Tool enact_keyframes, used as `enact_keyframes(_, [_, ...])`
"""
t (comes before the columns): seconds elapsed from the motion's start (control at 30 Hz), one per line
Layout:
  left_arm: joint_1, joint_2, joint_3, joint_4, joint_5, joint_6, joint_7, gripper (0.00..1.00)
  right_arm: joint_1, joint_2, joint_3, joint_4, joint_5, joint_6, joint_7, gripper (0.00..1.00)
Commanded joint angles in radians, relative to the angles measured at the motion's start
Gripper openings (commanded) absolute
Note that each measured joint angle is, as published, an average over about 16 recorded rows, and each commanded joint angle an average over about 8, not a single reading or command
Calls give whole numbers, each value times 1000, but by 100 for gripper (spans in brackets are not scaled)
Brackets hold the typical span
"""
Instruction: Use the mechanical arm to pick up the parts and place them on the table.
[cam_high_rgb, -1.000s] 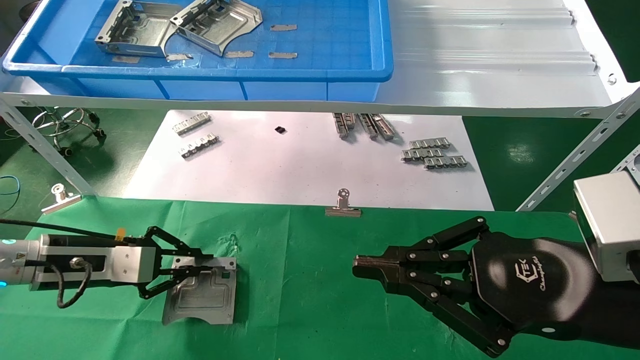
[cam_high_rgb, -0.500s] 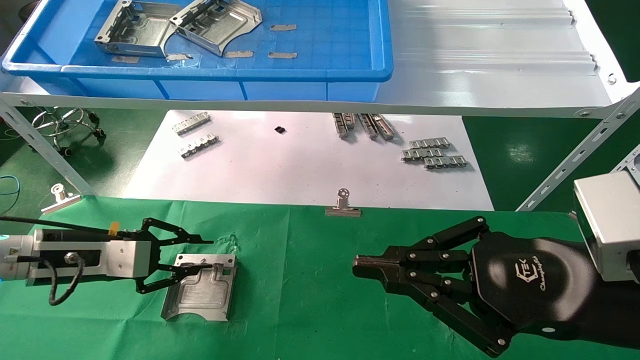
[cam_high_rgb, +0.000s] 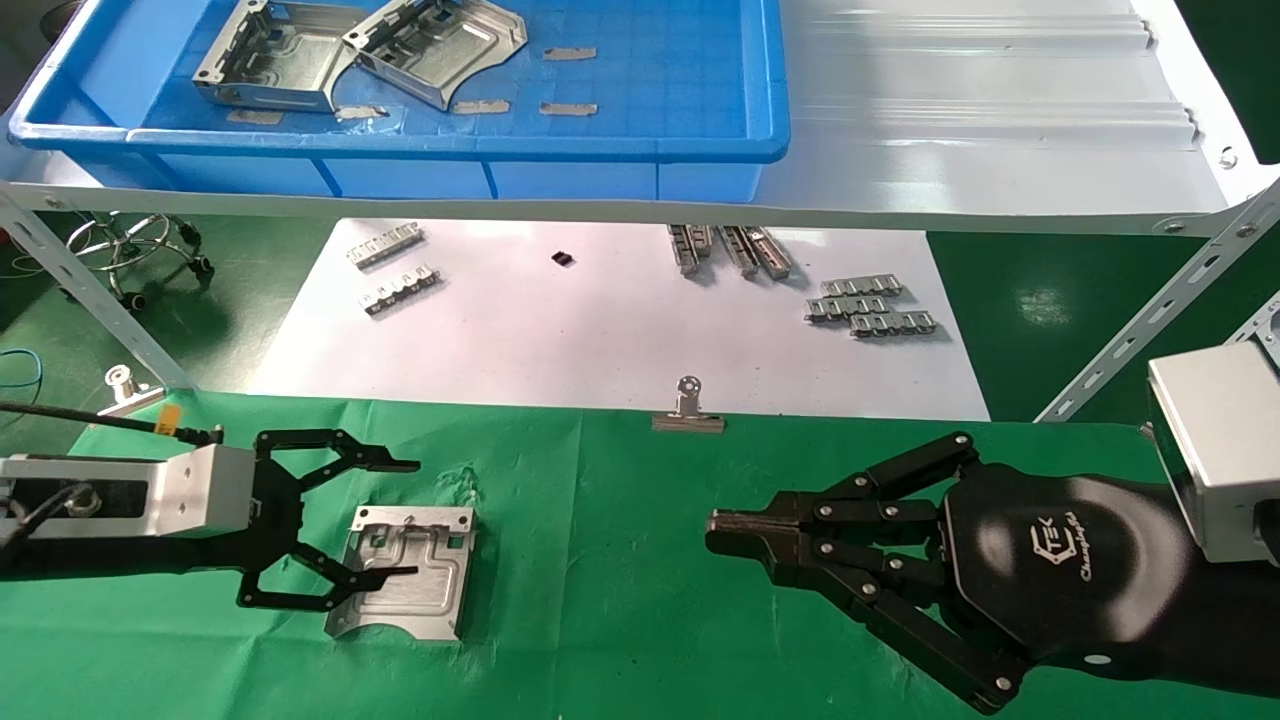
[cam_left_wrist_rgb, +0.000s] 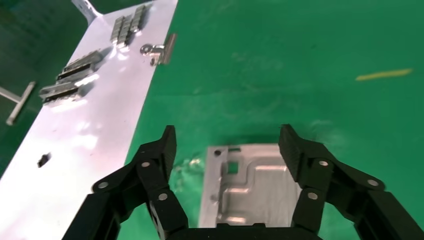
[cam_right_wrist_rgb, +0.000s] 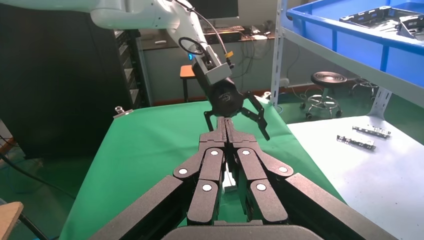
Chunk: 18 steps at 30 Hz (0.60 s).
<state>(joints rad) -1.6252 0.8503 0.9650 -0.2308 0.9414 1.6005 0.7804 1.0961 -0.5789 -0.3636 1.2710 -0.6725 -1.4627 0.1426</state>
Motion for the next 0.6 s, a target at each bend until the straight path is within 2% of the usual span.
enact_keyframes(0.03, [13,-3,-19,-21,-1,-2,-22,100,0,0,0,0,0,0,0,100])
enact_keyframes(0.6, [185,-78,-232,-350,-68,-35,-324,100,0,0,0,0,0,0,0,100])
